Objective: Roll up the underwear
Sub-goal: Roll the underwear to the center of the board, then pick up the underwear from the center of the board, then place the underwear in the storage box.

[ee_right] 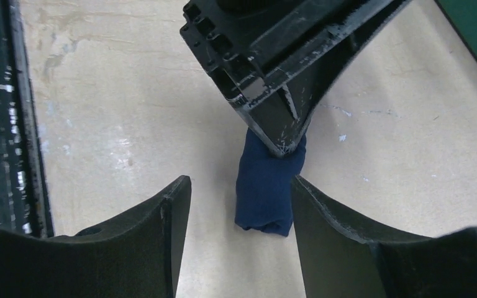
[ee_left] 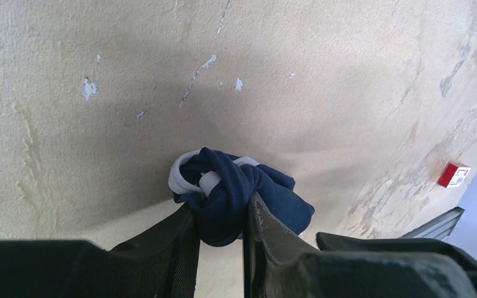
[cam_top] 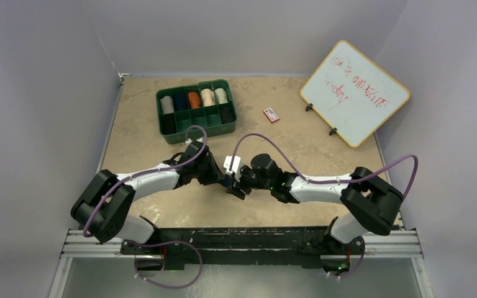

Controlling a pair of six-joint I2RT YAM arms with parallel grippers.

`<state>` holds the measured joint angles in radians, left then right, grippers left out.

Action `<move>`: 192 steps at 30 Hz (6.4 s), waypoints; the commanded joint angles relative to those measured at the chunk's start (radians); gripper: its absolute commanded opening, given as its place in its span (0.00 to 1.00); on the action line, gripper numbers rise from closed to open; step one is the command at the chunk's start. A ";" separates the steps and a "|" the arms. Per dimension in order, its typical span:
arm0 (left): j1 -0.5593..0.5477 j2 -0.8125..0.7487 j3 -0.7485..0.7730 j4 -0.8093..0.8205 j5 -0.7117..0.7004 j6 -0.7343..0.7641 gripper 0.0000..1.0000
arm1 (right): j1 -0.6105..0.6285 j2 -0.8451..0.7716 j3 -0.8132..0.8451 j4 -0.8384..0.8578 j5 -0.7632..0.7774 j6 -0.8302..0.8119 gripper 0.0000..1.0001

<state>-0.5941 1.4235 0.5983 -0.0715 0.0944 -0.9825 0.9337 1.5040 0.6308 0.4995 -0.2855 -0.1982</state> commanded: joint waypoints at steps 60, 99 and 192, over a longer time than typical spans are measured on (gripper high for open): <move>0.006 0.123 0.201 -0.283 0.004 0.060 0.00 | -0.013 0.067 0.067 -0.033 0.116 -0.074 0.60; 0.213 -0.289 0.101 -0.428 -0.179 0.021 0.49 | -0.034 0.173 0.239 -0.290 0.252 0.395 0.00; 0.594 -0.520 0.178 -0.606 -0.248 0.287 0.84 | -0.123 0.647 1.487 -0.797 0.607 0.369 0.87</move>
<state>-0.0067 0.8993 0.7868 -0.7364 -0.2188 -0.7517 0.8066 2.3291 2.2726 -0.3977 0.3359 0.1894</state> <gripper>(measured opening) 0.844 0.779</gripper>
